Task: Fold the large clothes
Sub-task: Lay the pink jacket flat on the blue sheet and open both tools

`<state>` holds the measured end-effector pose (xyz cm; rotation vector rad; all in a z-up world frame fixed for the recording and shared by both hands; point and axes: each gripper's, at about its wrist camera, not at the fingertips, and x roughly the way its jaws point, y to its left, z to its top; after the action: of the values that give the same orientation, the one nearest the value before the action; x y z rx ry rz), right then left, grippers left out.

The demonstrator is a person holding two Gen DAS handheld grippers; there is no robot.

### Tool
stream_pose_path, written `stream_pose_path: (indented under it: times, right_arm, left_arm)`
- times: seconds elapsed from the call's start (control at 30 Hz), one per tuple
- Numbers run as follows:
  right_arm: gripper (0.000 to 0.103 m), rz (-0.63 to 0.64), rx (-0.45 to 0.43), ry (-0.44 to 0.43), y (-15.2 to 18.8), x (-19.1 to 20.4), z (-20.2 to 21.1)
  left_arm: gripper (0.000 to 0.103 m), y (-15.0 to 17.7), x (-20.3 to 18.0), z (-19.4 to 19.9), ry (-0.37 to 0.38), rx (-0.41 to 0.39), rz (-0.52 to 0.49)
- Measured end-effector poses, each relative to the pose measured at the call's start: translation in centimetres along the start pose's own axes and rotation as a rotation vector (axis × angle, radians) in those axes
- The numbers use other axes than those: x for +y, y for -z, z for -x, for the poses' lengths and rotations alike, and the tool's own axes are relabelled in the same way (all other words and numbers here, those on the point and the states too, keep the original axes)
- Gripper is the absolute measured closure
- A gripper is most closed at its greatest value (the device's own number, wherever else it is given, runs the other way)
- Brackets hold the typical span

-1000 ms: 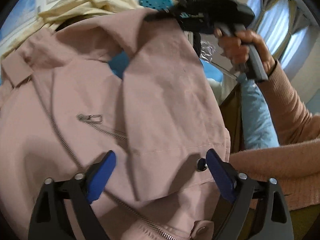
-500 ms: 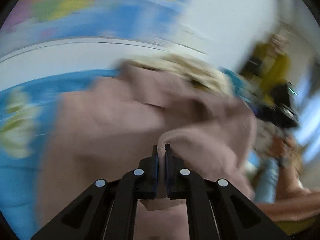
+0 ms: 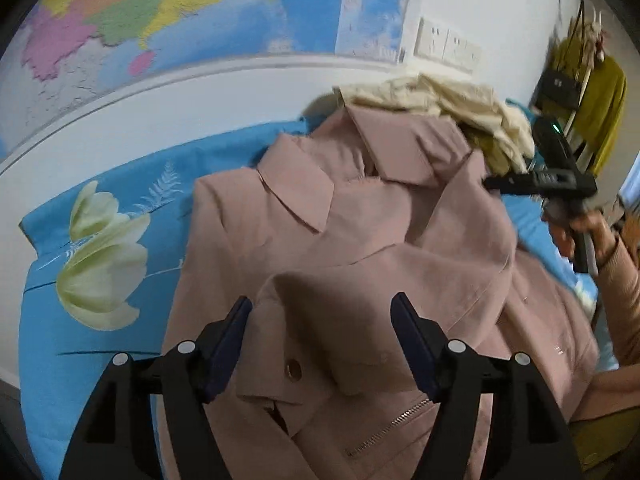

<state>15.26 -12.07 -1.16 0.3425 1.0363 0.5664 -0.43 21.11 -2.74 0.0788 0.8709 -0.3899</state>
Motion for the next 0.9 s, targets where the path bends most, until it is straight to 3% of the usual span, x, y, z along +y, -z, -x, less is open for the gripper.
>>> stream_pose_path:
  times: [0.03,0.07,0.1,0.13,0.3,0.4,0.43,0.47,0.53,0.57,0.63,0.7,0.77,0.83,0.9]
  right_arm:
    - [0.042,-0.024,0.011,-0.030,-0.1,-0.6,-0.7]
    - [0.086,-0.040,0.026,-0.080,-0.3,-1.1,-1.4]
    - [0.099,-0.049,0.026,-0.083,-0.3,-1.5,-1.5]
    - [0.098,-0.058,0.010,-0.074,-0.3,-1.7,-1.1]
    - [0.100,-0.092,-0.123,-0.014,-0.3,-4.1,3.1]
    - [0.098,-0.132,-0.088,0.067,0.1,-6.4,2.5]
    - [0.092,-0.150,-0.061,0.071,0.3,-7.0,2.0]
    - [0.073,-0.168,-0.060,0.098,0.7,-7.3,2.2]
    - [0.051,-0.154,-0.103,0.149,1.1,-7.0,3.4]
    - [0.046,-0.123,-0.140,0.176,1.5,-6.2,4.6]
    - [0.046,-0.055,-0.182,0.194,2.0,-4.4,6.3]
    - [0.044,0.079,-0.208,0.161,2.5,-1.2,7.5]
    - [0.041,0.176,-0.184,0.126,2.6,1.3,7.1]
    - [0.043,0.249,-0.142,0.105,2.9,3.2,5.6]
    - [0.049,0.304,-0.097,0.084,2.9,5.0,3.6]
  left_arm:
    - [0.049,0.0,0.1,-0.8,-0.009,0.020,-0.001]
    - [0.073,-0.1,0.4,-2.0,-0.047,0.042,-0.009]
    - [0.085,-0.2,0.6,-2.5,-0.064,0.056,-0.005]
    - [0.093,-0.5,1.0,-3.1,-0.076,0.072,0.007]
    - [0.095,-2.4,2.3,-3.7,-0.088,0.001,0.074]
    - [0.091,-3.5,2.6,-5.4,-0.070,0.028,0.094]
    - [0.076,-3.6,2.7,-6.0,-0.065,0.052,0.096]
    - [0.049,-3.6,3.0,-6.4,-0.050,0.074,0.102]
    - [0.040,-3.4,3.6,-6.2,0.013,0.061,0.096]
    - [0.040,-3.2,3.7,-6.2,0.010,0.063,0.085]
    - [0.040,-3.0,3.7,-6.3,-0.006,0.077,0.065]
    - [0.053,-2.9,3.6,-6.7,-0.014,0.090,0.043]
    - [0.101,-3.0,3.7,-7.5,-0.050,0.108,0.032]
    - [0.102,-3.6,4.6,-7.8,-0.136,0.095,0.071]
    - [0.102,-4.6,5.7,-6.6,-0.222,0.014,0.107]
